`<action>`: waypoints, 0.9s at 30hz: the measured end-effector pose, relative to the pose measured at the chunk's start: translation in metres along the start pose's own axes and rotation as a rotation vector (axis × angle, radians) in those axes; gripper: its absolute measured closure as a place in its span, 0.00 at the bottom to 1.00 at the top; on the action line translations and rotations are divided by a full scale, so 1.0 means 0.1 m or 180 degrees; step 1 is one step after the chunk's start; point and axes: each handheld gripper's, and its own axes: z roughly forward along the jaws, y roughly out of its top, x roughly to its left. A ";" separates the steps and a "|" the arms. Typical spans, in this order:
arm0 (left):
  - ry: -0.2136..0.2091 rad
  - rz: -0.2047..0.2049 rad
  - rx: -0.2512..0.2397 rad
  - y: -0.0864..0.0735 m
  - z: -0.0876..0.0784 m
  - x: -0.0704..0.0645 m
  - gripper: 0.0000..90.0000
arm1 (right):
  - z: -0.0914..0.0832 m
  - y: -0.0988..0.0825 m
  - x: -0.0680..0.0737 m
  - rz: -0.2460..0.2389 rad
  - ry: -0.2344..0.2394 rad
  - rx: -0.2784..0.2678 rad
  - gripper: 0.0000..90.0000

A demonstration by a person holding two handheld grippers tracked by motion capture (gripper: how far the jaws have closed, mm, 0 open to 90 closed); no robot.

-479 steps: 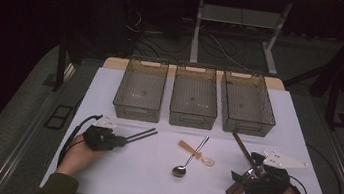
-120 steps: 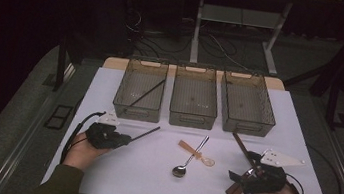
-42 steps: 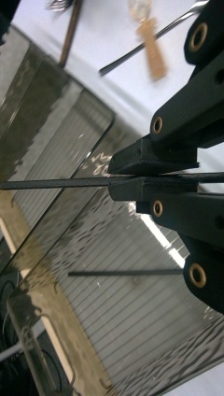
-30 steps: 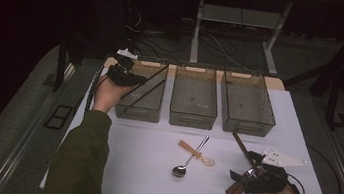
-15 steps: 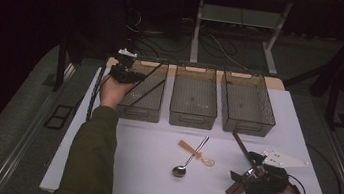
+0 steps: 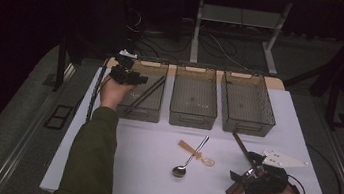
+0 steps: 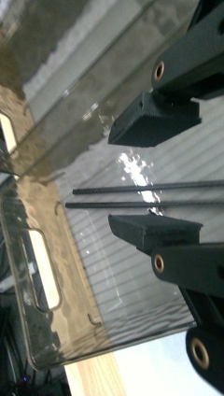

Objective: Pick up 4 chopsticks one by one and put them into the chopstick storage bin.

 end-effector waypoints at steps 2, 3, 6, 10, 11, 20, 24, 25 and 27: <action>-0.0031 0.0041 -0.0019 0.01 -0.04 -0.03 0.55 | 0.00 0.00 0.00 -0.0008 0.0002 0.0004 0.00; -0.0048 0.0066 -0.0015 0.01 -0.06 -0.06 0.53 | 0.01 0.00 0.00 -0.0009 0.0002 0.0009 0.00; -0.0106 0.0160 -0.0042 0.02 -0.14 -0.11 0.49 | 0.02 0.00 0.00 -0.0024 -0.0001 0.0016 0.00; -0.0227 0.0233 -0.0103 0.02 -0.24 -0.17 0.45 | 0.03 0.01 0.00 -0.0022 -0.0009 0.0033 0.00; -0.0277 0.0223 -0.0121 0.01 -0.27 -0.19 0.43 | 0.03 0.01 0.00 -0.0024 -0.0011 0.0032 0.00; -0.0426 0.0484 -0.0147 -0.10 -0.50 -0.37 0.31 | 0.02 0.00 -0.01 0.0001 -0.0023 0.0028 0.00; -0.0451 0.0545 -0.0223 -0.19 -0.59 -0.46 0.28 | 0.02 0.00 -0.01 0.0003 -0.0027 0.0028 0.00; -0.0470 0.0566 -0.0237 -0.21 -0.62 -0.48 0.28 | 0.02 0.00 -0.01 0.0004 -0.0028 0.0026 0.00; -0.0495 0.0570 -0.0276 -0.27 -0.66 -0.53 0.26 | 0.02 0.00 -0.01 0.0007 -0.0030 0.0030 0.00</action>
